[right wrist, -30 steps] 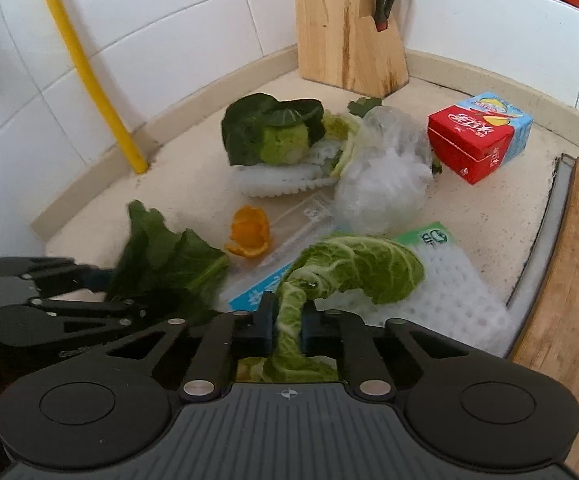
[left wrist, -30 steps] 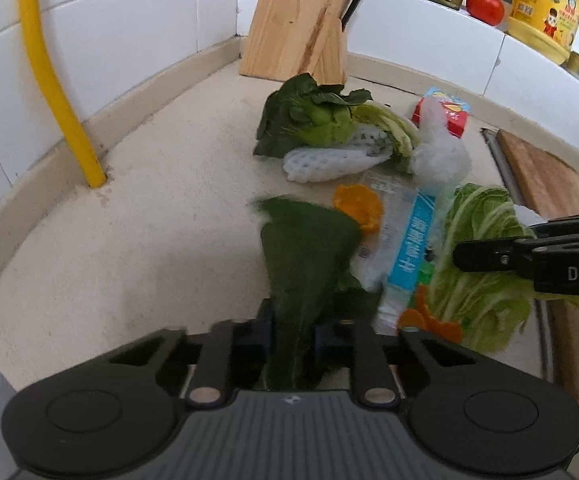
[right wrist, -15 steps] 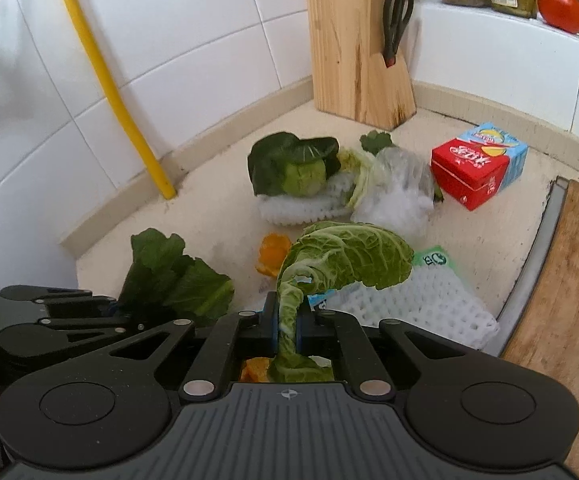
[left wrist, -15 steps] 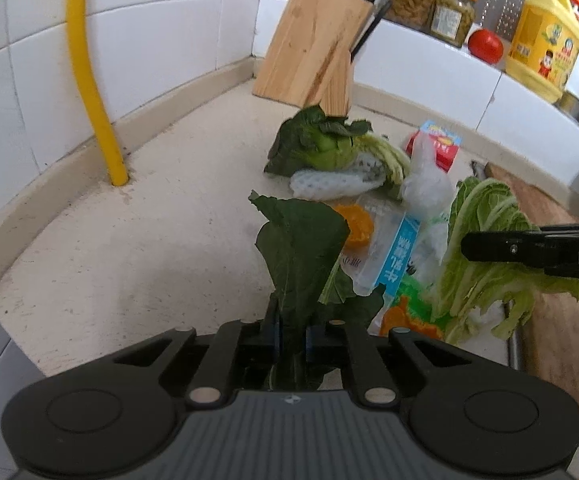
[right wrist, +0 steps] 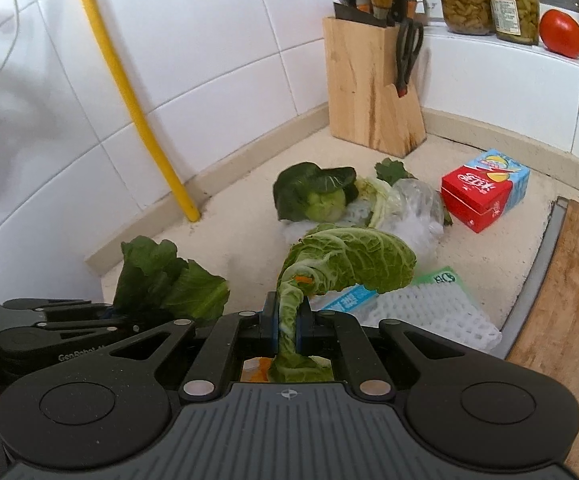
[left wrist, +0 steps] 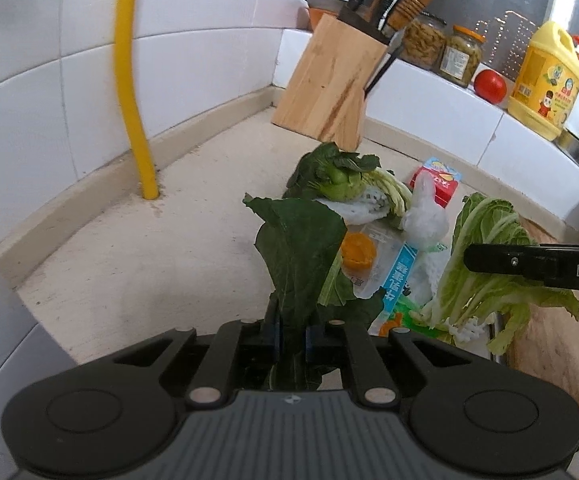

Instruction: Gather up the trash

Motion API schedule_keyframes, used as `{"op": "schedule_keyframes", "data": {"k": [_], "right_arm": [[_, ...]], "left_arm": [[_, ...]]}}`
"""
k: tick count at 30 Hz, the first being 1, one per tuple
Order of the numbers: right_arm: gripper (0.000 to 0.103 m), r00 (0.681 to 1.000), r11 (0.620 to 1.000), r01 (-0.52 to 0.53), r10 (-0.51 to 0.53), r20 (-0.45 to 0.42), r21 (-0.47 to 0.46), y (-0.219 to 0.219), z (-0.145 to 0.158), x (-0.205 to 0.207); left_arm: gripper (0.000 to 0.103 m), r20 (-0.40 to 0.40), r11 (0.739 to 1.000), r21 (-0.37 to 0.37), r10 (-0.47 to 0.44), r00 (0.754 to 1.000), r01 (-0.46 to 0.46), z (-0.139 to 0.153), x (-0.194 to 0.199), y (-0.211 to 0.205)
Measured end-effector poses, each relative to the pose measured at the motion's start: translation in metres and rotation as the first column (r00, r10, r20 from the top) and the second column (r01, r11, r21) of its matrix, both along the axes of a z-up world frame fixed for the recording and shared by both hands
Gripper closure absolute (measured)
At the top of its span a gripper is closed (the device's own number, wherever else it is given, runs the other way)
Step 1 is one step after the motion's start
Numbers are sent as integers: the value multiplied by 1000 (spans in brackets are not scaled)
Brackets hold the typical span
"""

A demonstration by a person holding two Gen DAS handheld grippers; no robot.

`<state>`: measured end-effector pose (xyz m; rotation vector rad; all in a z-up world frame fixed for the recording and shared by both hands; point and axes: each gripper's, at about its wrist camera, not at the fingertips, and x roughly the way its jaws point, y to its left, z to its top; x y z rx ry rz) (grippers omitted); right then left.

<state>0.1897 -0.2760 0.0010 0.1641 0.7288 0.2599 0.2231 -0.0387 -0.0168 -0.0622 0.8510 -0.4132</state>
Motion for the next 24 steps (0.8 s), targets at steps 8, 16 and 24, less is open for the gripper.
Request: {"op": "schedule_keyframes", "data": {"k": [8, 16, 24], "right_arm": [[93, 999, 999, -52, 52, 14, 4, 16, 3, -6], [93, 994, 994, -105, 105, 22, 4, 31, 6, -13], [93, 986, 986, -166, 165, 31, 3, 48, 8, -19]], "left_arm": [[96, 14, 999, -2, 53, 998, -53, 7, -14, 14], [96, 33, 995, 3, 97, 995, -97, 13, -30, 23], [96, 49, 990, 9, 142, 989, -142, 17, -48, 33]]}}
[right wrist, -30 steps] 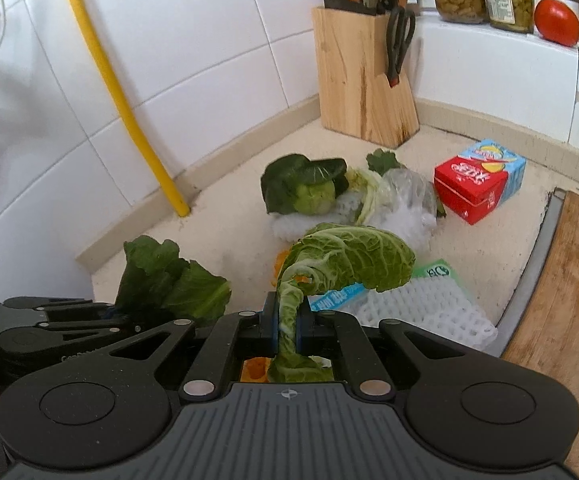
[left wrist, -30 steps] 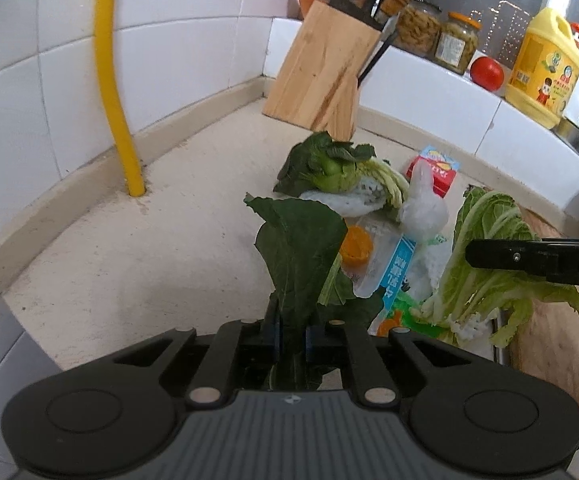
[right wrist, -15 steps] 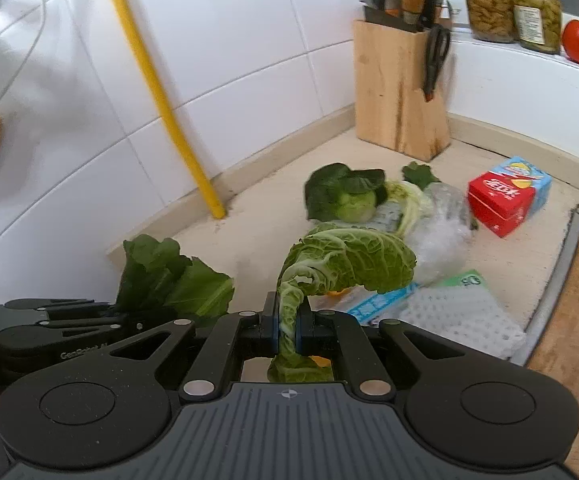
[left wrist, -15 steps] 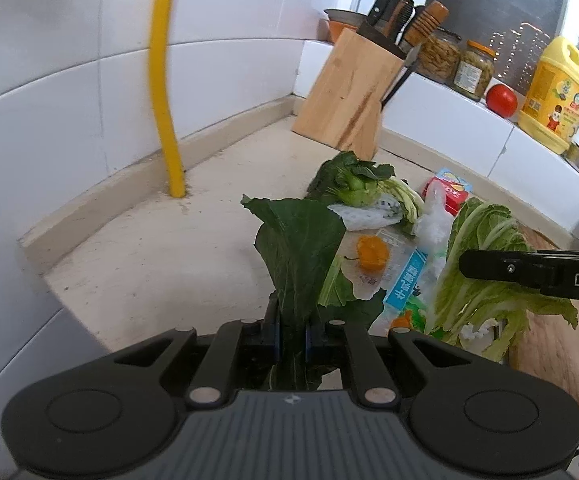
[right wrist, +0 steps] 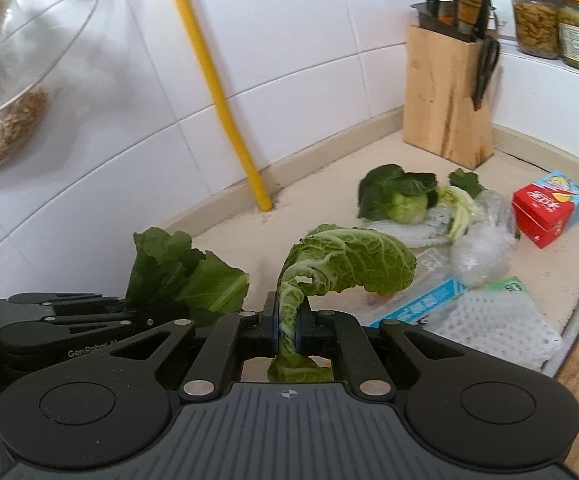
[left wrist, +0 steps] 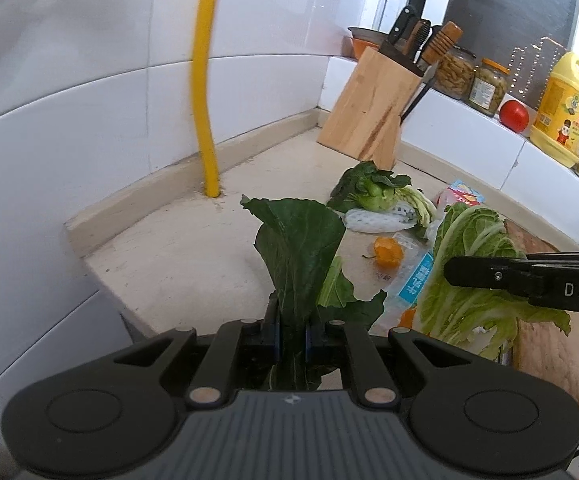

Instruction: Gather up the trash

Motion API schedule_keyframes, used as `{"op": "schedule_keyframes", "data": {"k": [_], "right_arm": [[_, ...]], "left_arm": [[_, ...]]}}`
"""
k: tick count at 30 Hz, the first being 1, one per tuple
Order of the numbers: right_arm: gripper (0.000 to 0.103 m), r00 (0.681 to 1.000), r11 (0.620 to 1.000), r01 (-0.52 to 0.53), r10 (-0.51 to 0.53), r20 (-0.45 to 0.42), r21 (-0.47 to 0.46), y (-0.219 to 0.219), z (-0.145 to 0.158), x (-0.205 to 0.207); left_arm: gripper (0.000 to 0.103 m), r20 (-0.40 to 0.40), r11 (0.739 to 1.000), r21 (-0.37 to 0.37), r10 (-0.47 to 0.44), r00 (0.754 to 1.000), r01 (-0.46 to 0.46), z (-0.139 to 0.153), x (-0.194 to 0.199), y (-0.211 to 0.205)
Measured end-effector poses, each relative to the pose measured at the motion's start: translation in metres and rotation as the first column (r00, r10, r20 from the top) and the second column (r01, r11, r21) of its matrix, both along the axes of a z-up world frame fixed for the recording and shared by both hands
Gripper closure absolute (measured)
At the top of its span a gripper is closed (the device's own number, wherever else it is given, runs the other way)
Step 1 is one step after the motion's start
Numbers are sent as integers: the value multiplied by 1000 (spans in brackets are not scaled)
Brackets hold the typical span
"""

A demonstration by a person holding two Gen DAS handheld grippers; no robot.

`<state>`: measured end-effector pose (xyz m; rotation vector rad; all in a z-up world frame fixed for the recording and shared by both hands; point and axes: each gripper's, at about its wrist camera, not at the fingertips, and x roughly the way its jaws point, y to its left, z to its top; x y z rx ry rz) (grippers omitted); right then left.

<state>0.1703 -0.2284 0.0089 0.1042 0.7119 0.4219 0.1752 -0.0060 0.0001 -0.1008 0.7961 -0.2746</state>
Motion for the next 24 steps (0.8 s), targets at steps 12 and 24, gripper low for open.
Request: {"op": "schedule_keyframes", "data": {"k": [12, 24], "right_arm": [[93, 998, 999, -53, 53, 14, -1, 12, 3, -12], [93, 996, 998, -70, 70, 47, -1, 16, 12, -33]], "left_arm": [[96, 21, 999, 8, 48, 999, -49, 9, -25, 11], [96, 62, 999, 8, 48, 997, -48, 22, -48, 12]]}}
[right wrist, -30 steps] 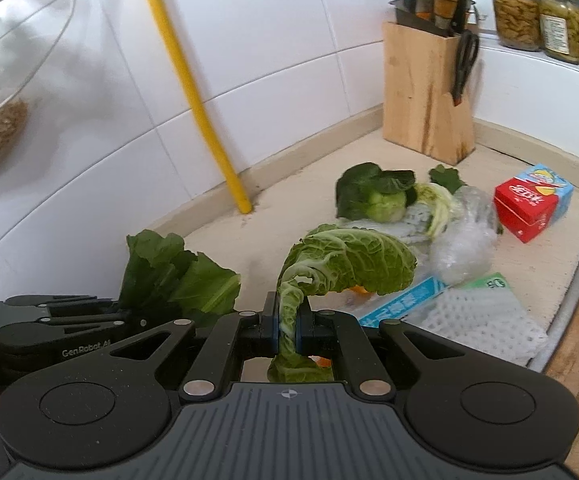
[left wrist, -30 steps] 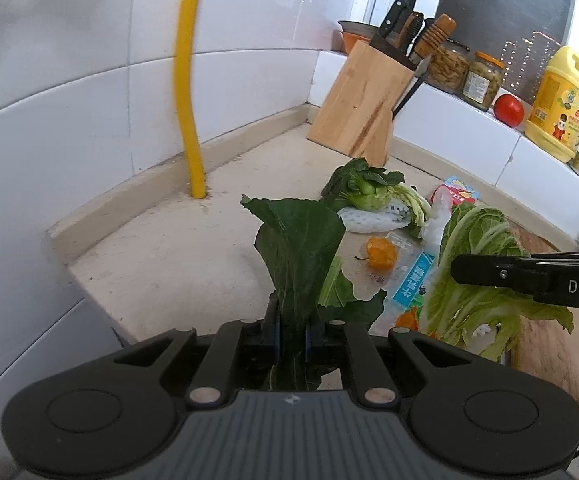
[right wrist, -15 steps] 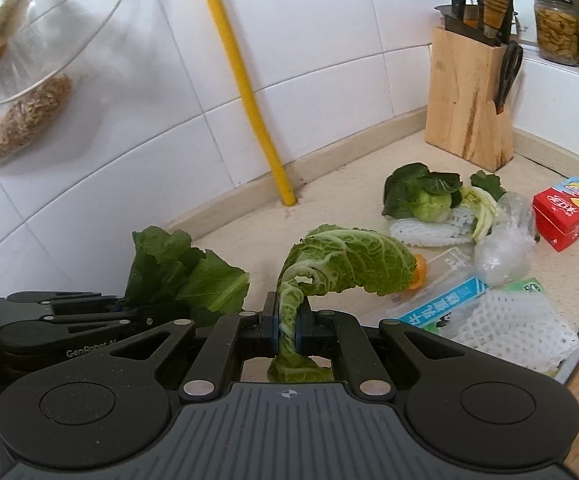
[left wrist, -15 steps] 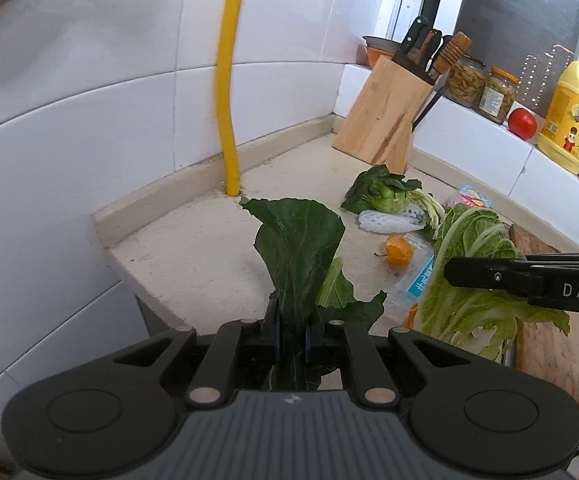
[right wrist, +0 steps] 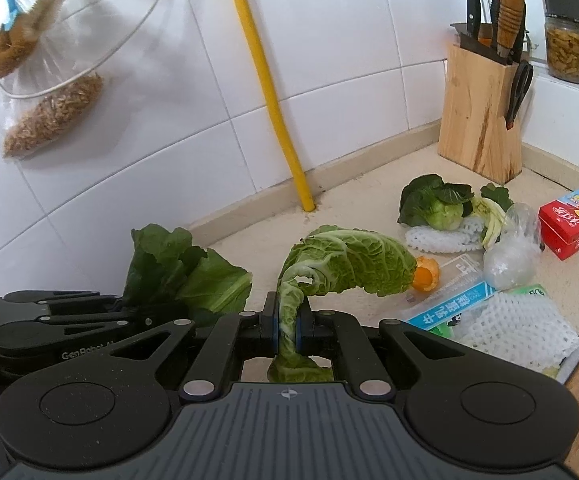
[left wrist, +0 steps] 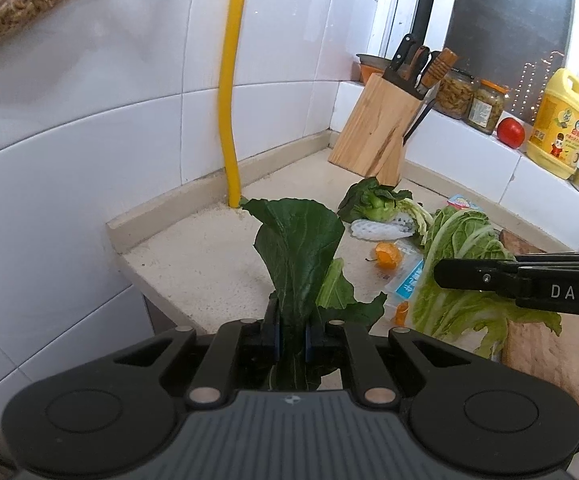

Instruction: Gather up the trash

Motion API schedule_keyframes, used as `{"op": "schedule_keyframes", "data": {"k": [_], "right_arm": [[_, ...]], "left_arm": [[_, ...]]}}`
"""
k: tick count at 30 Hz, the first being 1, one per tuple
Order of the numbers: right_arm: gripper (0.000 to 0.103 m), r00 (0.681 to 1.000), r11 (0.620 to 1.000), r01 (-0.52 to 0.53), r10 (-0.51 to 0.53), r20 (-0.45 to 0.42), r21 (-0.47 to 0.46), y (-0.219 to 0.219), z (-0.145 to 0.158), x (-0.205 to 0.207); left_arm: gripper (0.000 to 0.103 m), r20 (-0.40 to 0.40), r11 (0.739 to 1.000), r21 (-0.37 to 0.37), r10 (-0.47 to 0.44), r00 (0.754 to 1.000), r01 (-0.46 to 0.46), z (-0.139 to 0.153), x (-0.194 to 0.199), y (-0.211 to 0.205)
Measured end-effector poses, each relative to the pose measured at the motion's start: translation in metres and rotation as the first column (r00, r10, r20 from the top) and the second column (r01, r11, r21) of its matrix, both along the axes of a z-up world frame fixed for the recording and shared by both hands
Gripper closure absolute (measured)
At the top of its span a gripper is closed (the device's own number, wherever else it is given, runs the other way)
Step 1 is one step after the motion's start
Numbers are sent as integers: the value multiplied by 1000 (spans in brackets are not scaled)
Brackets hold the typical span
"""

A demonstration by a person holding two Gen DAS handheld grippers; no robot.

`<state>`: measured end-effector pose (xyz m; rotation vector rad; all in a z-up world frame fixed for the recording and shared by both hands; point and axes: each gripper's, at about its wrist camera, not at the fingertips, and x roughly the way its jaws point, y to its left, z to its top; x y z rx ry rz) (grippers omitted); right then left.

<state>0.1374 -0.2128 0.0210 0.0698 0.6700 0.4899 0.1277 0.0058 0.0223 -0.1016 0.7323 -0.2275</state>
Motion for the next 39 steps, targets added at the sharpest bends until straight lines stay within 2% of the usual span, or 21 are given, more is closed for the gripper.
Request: {"op": "schedule_keyframes", "data": {"k": [9, 20, 39], "right_arm": [[93, 999, 1000, -24, 24, 22, 1, 9, 4, -19], [93, 992, 993, -118, 118, 33, -7, 40, 5, -38], [93, 952, 951, -306, 307, 3, -46, 106, -2, -50]], "left_arm": [[96, 29, 1000, 8, 14, 999, -14, 8, -22, 6], [96, 55, 995, 4, 103, 993, -104, 14, -61, 32], [96, 45, 964, -44, 266, 963, -264, 4, -103, 81]]}}
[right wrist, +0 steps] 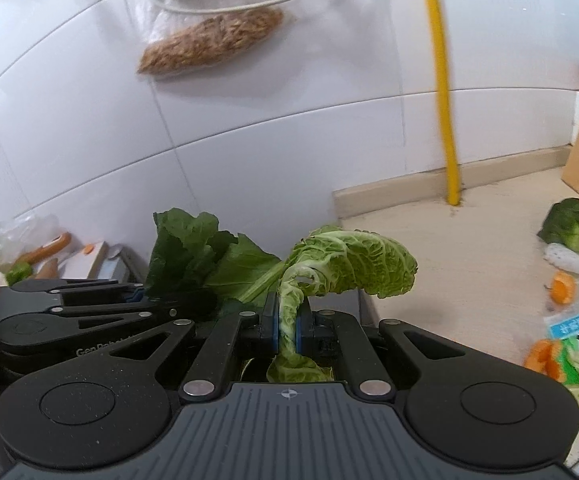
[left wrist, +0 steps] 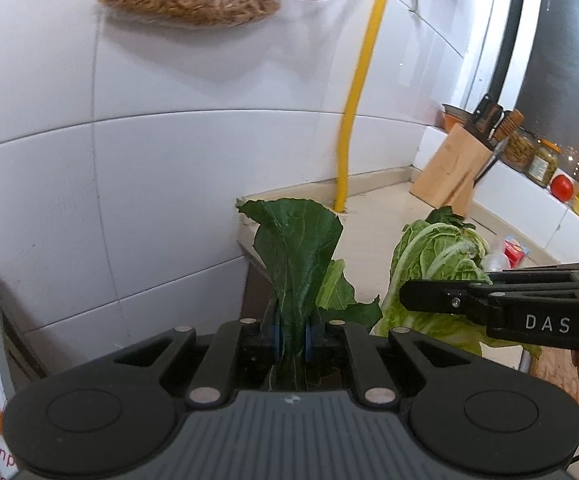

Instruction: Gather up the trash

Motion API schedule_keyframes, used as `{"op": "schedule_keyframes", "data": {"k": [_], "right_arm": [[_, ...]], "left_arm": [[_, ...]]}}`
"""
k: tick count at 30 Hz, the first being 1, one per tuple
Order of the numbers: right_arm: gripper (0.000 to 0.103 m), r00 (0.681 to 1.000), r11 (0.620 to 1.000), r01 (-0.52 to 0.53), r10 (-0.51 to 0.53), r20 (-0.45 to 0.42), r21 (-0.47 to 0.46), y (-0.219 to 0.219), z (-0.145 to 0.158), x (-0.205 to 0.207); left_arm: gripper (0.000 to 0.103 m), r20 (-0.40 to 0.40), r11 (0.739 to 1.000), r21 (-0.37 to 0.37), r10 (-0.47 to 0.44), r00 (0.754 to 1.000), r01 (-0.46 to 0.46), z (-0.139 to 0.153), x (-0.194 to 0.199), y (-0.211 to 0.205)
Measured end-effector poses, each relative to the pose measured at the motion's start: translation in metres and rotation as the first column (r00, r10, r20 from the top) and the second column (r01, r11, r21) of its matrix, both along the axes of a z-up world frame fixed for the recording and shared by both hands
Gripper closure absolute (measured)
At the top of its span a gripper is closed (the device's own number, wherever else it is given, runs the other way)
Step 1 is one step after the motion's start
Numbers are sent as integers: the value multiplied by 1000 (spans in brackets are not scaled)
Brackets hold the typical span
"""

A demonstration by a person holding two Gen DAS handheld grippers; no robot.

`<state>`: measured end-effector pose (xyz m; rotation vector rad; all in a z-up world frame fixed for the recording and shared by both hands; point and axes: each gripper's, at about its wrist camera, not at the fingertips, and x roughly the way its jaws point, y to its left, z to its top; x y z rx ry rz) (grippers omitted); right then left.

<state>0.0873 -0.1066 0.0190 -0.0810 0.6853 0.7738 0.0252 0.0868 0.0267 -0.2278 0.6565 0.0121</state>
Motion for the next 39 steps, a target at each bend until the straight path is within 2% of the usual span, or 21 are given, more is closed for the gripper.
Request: {"op": "schedule_keyframes", "data": {"k": [21, 39], "right_arm": [[93, 994, 993, -95, 91, -55, -73, 48, -23, 14], [93, 990, 991, -75, 61, -128, -112, 69, -53, 40]], "left_arm": [[96, -59, 987, -73, 139, 989, -143, -34, 9, 45], [96, -178, 983, -77, 151, 972, -167, -68, 38, 58]]}}
